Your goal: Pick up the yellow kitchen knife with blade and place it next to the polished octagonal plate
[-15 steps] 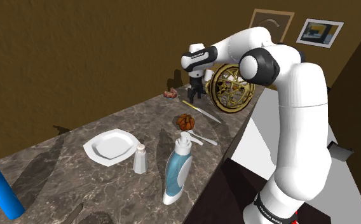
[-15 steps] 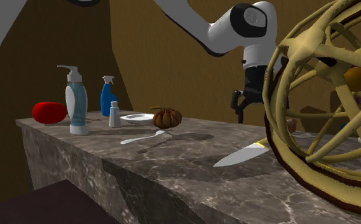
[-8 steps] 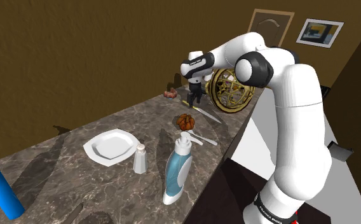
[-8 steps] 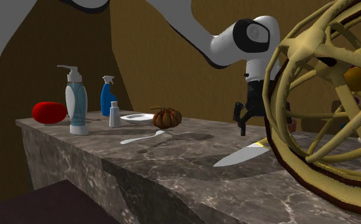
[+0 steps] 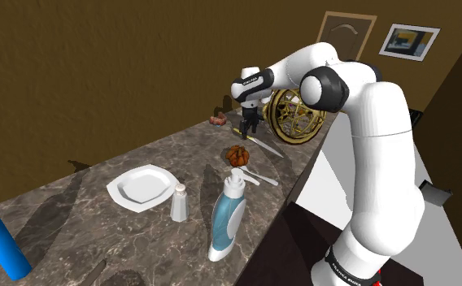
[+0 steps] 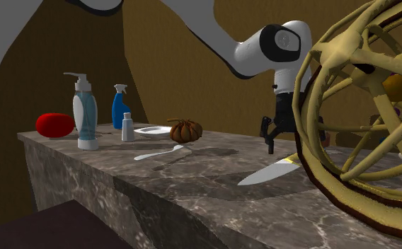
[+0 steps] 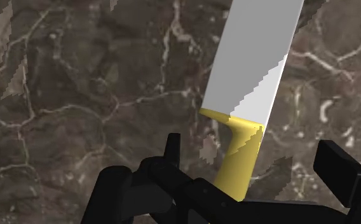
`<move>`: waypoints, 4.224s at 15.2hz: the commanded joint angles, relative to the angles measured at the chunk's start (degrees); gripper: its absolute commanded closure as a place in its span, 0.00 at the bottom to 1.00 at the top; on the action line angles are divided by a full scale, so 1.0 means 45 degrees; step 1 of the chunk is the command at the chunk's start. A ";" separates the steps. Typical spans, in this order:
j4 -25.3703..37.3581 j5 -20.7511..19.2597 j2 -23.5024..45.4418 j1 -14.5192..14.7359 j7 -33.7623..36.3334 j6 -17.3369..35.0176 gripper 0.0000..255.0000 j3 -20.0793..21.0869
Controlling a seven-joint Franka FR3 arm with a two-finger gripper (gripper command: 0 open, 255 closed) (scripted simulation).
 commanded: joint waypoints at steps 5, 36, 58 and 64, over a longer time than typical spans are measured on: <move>0.0000 0.0000 0.0000 0.0000 0.0000 0.0000 1.00 0.0000; -0.2819 -0.1086 -0.4123 0.1446 0.1534 -0.1312 1.00 0.0063; -1.0923 -0.1197 -1.1455 0.4233 0.7600 -0.0984 1.00 0.3214; -1.1940 -0.0281 -1.2657 0.5159 0.9283 -0.1240 1.00 0.4483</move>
